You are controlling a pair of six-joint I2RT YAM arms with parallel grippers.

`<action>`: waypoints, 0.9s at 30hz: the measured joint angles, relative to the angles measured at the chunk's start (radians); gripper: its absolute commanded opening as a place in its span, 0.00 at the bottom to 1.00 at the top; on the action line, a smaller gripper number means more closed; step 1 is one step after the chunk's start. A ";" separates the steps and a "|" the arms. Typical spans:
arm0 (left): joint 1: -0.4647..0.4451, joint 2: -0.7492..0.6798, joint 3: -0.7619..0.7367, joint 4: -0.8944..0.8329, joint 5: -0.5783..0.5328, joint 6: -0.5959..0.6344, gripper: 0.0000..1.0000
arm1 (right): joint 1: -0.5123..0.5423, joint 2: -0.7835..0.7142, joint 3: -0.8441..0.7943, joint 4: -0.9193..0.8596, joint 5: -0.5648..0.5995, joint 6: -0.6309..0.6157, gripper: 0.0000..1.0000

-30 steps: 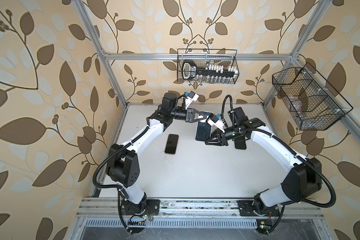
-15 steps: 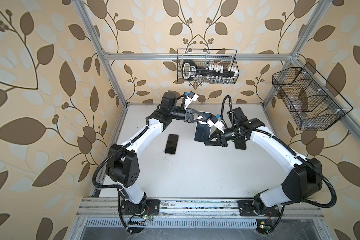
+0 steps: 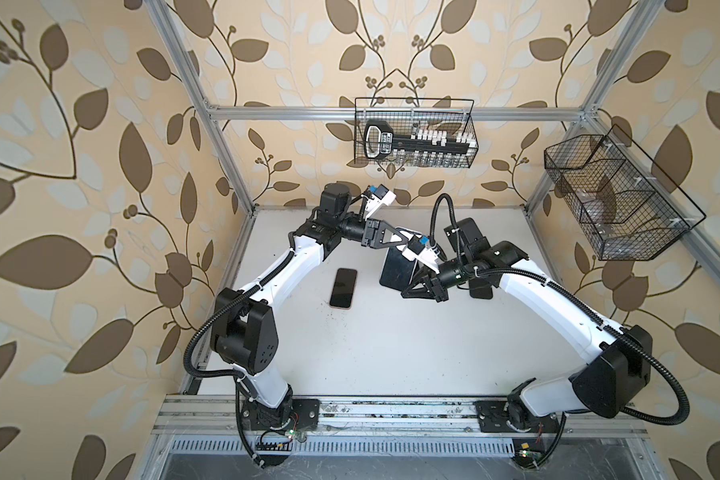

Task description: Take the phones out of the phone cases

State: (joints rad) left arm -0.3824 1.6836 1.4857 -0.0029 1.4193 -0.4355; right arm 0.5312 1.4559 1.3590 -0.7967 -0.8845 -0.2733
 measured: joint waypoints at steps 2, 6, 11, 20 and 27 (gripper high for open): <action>0.000 0.003 0.012 -0.005 0.021 0.000 0.00 | 0.021 0.002 0.023 -0.017 0.024 -0.002 0.00; 0.000 0.015 0.047 -0.030 0.042 -0.015 0.00 | 0.064 0.009 0.061 -0.031 0.082 -0.029 0.00; 0.000 0.056 0.055 -0.093 0.011 -0.068 0.00 | 0.117 0.017 0.077 -0.031 0.166 -0.091 0.00; -0.011 0.110 0.048 -0.105 -0.158 -0.059 0.00 | 0.137 0.015 0.101 0.100 0.157 -0.124 0.00; -0.001 0.109 0.046 -0.082 -0.286 -0.136 0.00 | 0.010 -0.129 -0.092 0.311 0.107 0.046 0.48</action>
State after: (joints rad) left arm -0.3836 1.7924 1.5318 -0.0845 1.1336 -0.5713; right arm 0.5407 1.3270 1.2667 -0.4862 -0.7776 -0.2272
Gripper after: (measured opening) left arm 0.118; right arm 0.401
